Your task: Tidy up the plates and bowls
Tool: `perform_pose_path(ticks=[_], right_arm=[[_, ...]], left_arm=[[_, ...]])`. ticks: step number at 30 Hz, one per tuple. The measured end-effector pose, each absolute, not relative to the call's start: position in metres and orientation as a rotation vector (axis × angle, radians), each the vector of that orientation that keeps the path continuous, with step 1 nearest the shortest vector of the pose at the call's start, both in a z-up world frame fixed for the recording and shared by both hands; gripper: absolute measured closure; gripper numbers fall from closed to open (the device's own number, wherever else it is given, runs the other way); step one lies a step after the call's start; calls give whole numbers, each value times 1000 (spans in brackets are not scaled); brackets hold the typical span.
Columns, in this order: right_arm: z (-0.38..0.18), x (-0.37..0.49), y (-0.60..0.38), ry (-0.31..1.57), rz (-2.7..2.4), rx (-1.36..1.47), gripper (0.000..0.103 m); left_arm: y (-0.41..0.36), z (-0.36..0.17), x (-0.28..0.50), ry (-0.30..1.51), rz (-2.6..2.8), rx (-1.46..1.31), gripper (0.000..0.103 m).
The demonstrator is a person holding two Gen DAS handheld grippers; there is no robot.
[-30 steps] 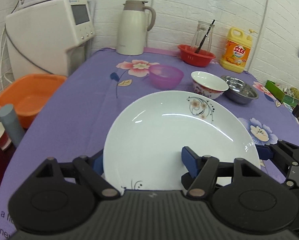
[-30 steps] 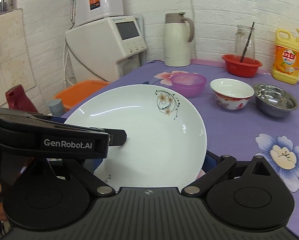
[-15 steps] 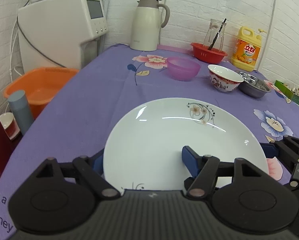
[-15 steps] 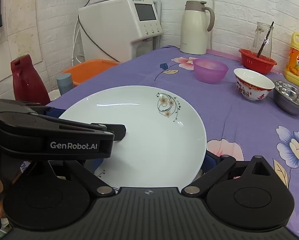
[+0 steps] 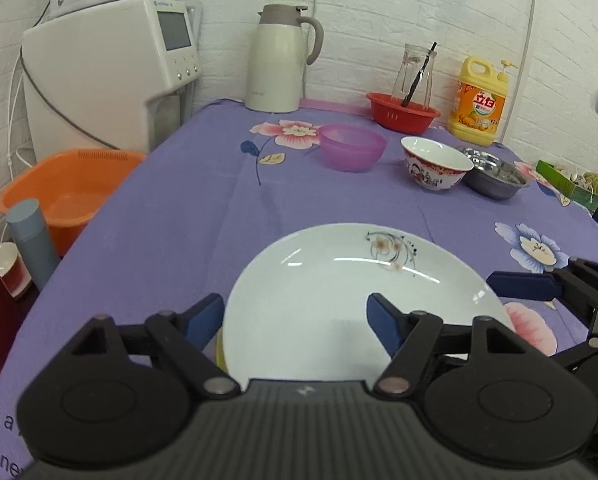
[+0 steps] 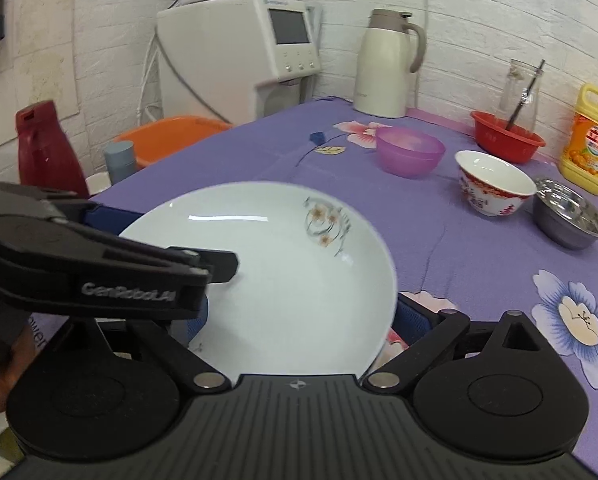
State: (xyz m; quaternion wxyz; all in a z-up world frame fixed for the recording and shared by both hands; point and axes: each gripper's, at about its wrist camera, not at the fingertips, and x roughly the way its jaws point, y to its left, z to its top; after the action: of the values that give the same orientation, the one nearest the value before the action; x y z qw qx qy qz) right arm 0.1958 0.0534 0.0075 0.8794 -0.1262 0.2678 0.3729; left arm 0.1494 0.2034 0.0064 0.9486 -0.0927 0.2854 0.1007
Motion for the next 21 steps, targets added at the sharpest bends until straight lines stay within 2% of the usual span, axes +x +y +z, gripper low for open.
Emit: perform_pose_path(ticks=[8,21], right_arm=[[18,202,34,526,794,-160,0],[7,268,-66,577,502,9,0]], left_arm=[[189,35,155,512,203,-176,32],[136,39,204,546,79,-178,31]])
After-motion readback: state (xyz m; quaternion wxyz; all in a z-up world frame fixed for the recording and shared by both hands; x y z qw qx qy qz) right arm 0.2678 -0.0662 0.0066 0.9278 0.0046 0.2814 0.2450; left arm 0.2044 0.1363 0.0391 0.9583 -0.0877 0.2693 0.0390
